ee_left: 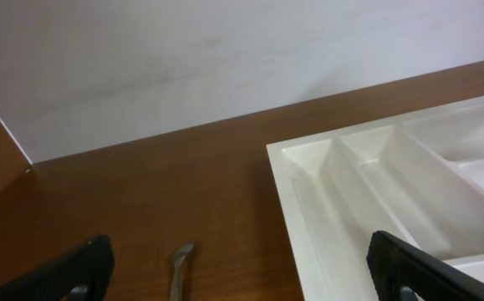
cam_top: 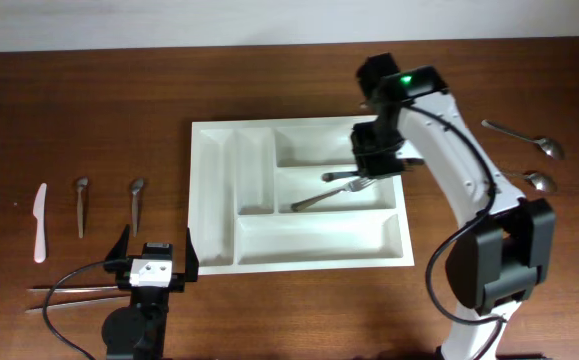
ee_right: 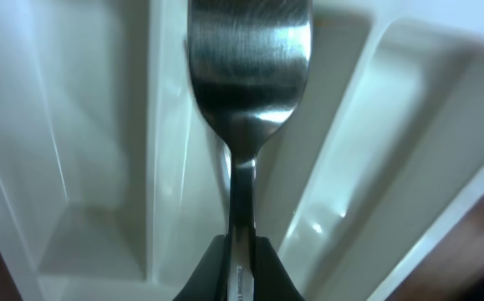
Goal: Pack container
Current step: 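Carry the second fork into the middle compartment beside the first, then move the right gripper back right and grasp a metal spoon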
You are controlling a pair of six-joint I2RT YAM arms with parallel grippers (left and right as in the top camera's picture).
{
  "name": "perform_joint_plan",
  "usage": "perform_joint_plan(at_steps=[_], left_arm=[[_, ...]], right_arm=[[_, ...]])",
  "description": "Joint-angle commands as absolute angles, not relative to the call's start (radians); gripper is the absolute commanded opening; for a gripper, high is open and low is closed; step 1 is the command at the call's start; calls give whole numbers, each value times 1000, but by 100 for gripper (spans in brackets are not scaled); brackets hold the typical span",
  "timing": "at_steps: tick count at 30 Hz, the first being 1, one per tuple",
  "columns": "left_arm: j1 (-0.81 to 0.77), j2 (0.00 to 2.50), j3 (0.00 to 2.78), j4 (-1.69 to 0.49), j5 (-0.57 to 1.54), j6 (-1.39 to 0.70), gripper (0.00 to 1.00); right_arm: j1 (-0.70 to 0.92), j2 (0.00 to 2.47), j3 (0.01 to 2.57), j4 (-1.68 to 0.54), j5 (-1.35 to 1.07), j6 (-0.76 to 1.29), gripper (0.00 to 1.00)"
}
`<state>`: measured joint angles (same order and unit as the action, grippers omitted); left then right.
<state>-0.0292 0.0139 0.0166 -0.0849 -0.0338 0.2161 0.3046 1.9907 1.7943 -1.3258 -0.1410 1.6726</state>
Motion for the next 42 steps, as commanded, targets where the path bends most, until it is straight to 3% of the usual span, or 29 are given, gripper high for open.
perform_joint_plan(at_steps=[1, 13, 17, 20, 27, 31, 42], left_arm=[[-23, 6, 9, -82, -22, 206, 99], [-23, 6, 9, -82, -22, 206, 99], [-23, 6, 9, -82, -22, 206, 99], [-23, 6, 9, -82, -22, 206, 99], [-23, 6, 9, -82, -22, 206, 99], [-23, 6, 9, -82, -22, 206, 99], [-23, 6, 9, -82, -22, 206, 99]], right_arm=[[351, 1986, 1766, -1288, -128, 1732, 8], [432, 1989, 1757, -1214, -125, 1771, 12], [430, 1990, 1757, -1214, -118, 1771, 28], [430, 1991, 1757, -1214, -98, 1771, 47], [403, 1991, 1757, -1216, 30, 1734, 74], [319, 1990, 1762, -1216, 116, 1613, 98], [-176, 1990, 1797, -1216, -60, 1295, 99]])
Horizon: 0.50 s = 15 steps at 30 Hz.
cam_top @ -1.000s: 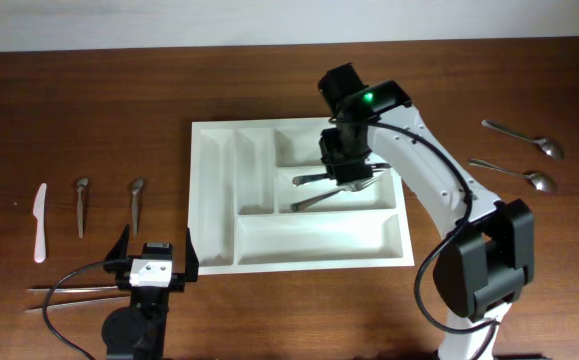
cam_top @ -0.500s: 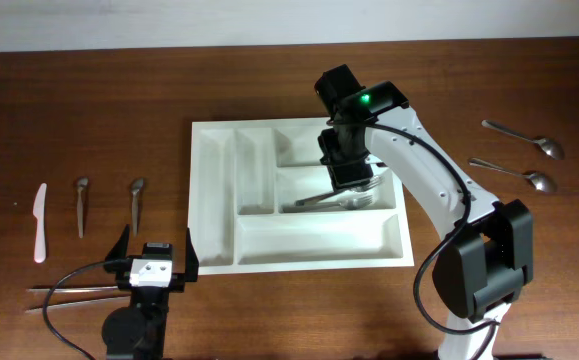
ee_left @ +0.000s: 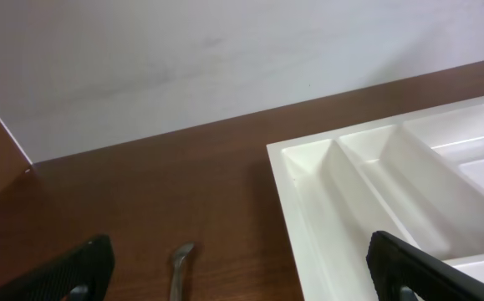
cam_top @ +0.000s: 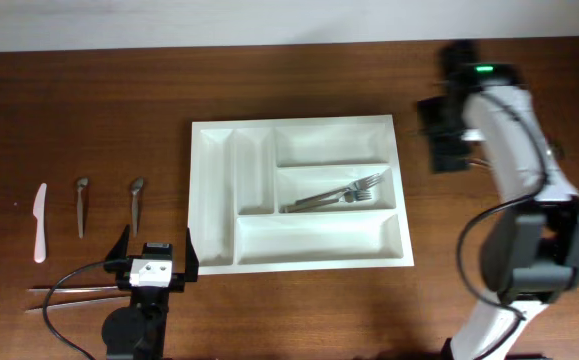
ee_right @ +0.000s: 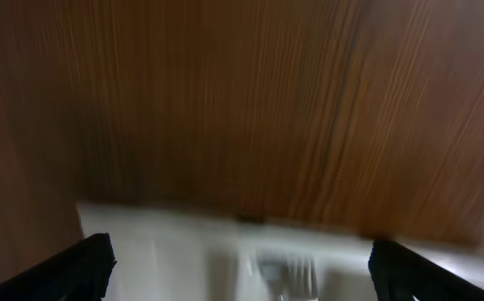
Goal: Pack container
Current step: 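Move the right gripper back right and grasp a metal spoon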
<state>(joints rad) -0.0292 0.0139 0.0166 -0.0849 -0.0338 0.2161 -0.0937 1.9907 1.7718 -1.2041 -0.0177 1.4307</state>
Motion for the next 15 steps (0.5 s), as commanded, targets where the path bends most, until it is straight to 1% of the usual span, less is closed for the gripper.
perform_joint_plan(at_steps=[1, 5, 8, 15], left_arm=[[-23, 6, 9, -82, -22, 207, 99], [-23, 6, 9, -82, -22, 206, 99], [-23, 6, 9, -82, -22, 206, 99], [-23, 6, 9, -82, -22, 206, 99]], right_arm=[[-219, 1991, 1796, -1217, -59, 1267, 99], [-345, 1991, 1794, -1181, -47, 1264, 99], [-405, 2001, 1794, -1142, -52, 1264, 99], [-446, 2066, 1796, -1137, -19, 1275, 98]])
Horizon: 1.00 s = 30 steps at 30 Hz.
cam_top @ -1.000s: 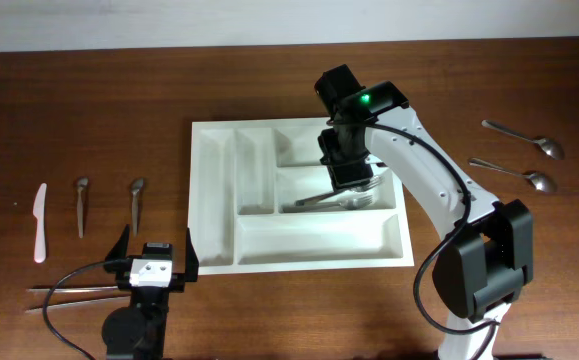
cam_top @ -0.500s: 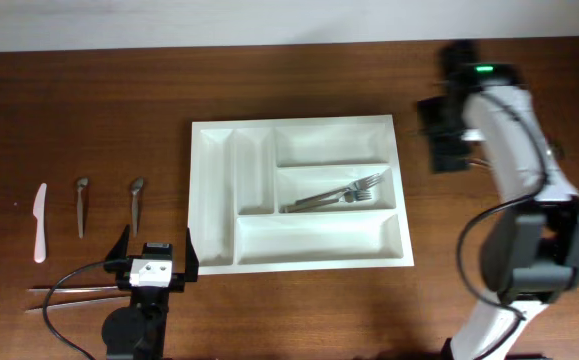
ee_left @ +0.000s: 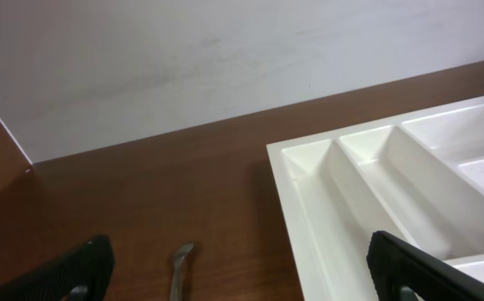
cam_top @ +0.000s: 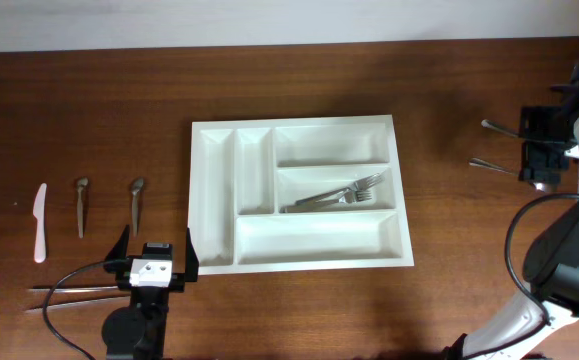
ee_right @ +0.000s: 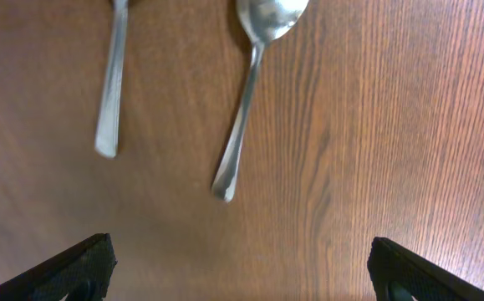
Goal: Pack container
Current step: 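Move the right gripper back right and grasp a metal spoon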
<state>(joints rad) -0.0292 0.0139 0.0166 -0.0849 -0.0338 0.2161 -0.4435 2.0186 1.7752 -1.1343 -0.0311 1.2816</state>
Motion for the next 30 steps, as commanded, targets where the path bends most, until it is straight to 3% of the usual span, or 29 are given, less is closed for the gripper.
perform_joint_plan(at_steps=[1, 30], left_arm=[[-23, 6, 9, -82, -22, 206, 99], [-23, 6, 9, -82, -22, 206, 99]], right_arm=[[-447, 2083, 1797, -1137, -17, 1274, 98], [-512, 2283, 1814, -1100, -11, 1275, 96]])
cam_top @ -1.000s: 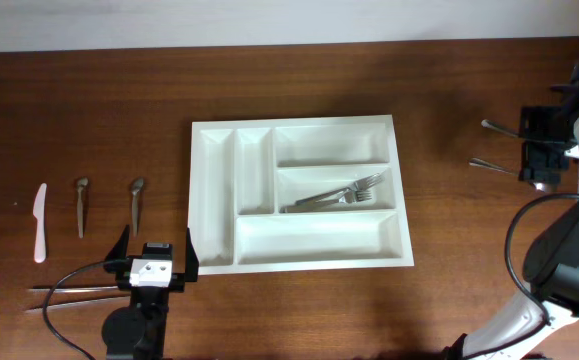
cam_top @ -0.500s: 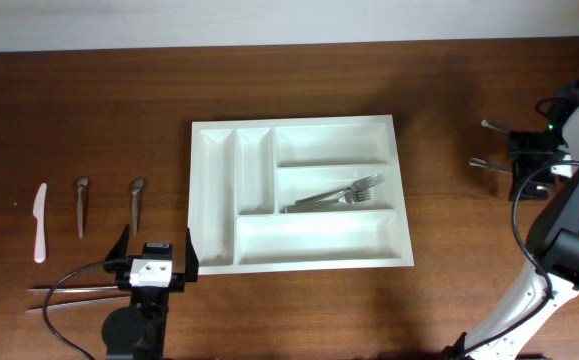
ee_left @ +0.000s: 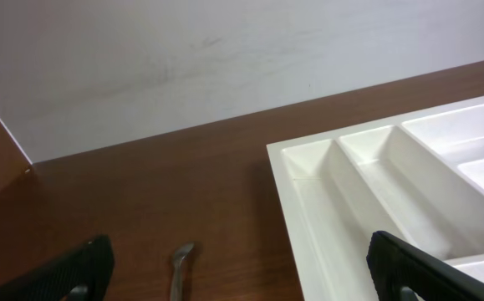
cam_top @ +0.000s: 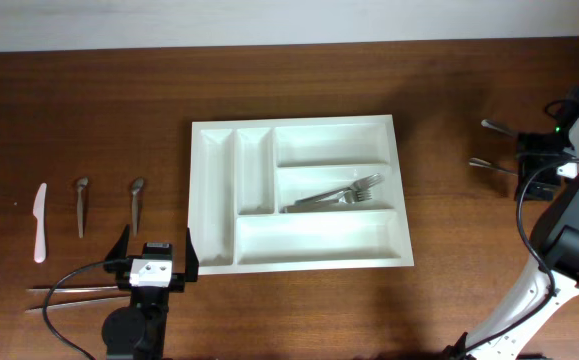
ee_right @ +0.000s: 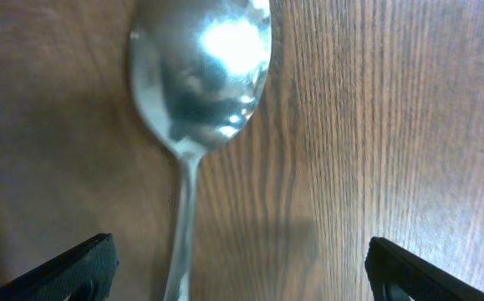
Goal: Pack container
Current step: 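Move the right gripper back right and grasp a metal spoon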
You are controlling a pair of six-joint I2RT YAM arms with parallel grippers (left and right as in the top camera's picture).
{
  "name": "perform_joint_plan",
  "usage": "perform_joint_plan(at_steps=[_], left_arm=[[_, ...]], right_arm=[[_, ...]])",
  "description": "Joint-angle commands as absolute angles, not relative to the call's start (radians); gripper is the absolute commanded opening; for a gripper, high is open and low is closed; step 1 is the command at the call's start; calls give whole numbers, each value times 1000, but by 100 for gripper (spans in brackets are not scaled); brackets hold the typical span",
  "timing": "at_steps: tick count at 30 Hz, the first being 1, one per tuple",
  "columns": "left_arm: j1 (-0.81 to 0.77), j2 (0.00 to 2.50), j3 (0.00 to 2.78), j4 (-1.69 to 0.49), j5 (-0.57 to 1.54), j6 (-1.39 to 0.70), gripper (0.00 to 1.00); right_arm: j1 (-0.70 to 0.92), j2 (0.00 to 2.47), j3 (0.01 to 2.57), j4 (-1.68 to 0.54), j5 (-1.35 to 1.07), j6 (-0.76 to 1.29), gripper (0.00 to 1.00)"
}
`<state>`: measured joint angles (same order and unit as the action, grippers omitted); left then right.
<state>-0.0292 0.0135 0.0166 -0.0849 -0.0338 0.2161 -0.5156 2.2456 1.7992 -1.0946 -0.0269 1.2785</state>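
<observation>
A white cutlery tray [cam_top: 295,125] lies mid-table, with two forks [cam_top: 339,196] in its middle right compartment. At the far right my right gripper [cam_top: 537,158] hangs open low over two spoons, whose handles [cam_top: 496,127] stick out to its left. In the right wrist view one spoon [ee_right: 200,75] fills the upper left, bowl up, its handle running down between the open fingers of that gripper [ee_right: 242,276]. My left gripper [cam_top: 154,262] rests open near the front left; its view shows the tray's corner [ee_left: 283,180] and a spoon tip [ee_left: 180,259].
Left of the tray lie a white plastic knife [cam_top: 40,222] and two small spoons [cam_top: 81,205] [cam_top: 136,203]. Thin metal sticks [cam_top: 69,295] lie beside the left arm's base. A pale wall rises behind the table's far edge.
My right gripper has come down closer to the table: two whole spoons showed in its view before, and now a single spoon bowl looms large. The left arm has not moved.
My right gripper was shut on a fork over the tray's middle right compartment. Then that fork lay in the compartment with another, and the gripper stood open right of the tray. Then it was open above two spoons at the far right, and now low over one.
</observation>
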Motion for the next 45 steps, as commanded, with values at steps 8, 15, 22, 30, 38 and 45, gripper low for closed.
perform_joint_plan(at_steps=[8, 15, 22, 30, 38, 45], left_arm=[[-23, 6, 9, -82, -22, 206, 99], [-23, 6, 9, -82, -22, 206, 99], [-23, 6, 9, -82, -22, 206, 99], [-23, 6, 9, -82, -22, 206, 99], [-23, 6, 9, -82, -22, 206, 99], [-23, 6, 9, -82, -22, 206, 99]], right_arm=[[-512, 2297, 1814, -1094, 5, 1276, 96], [-511, 2298, 1814, -1095, 28, 1276, 95], [-511, 2323, 1814, -1095, 34, 1275, 95], [-510, 2376, 1814, -1066, -58, 1275, 95], [-510, 2381, 1814, -1077, -46, 1276, 91], [-510, 2381, 1814, -1104, -22, 1276, 77]])
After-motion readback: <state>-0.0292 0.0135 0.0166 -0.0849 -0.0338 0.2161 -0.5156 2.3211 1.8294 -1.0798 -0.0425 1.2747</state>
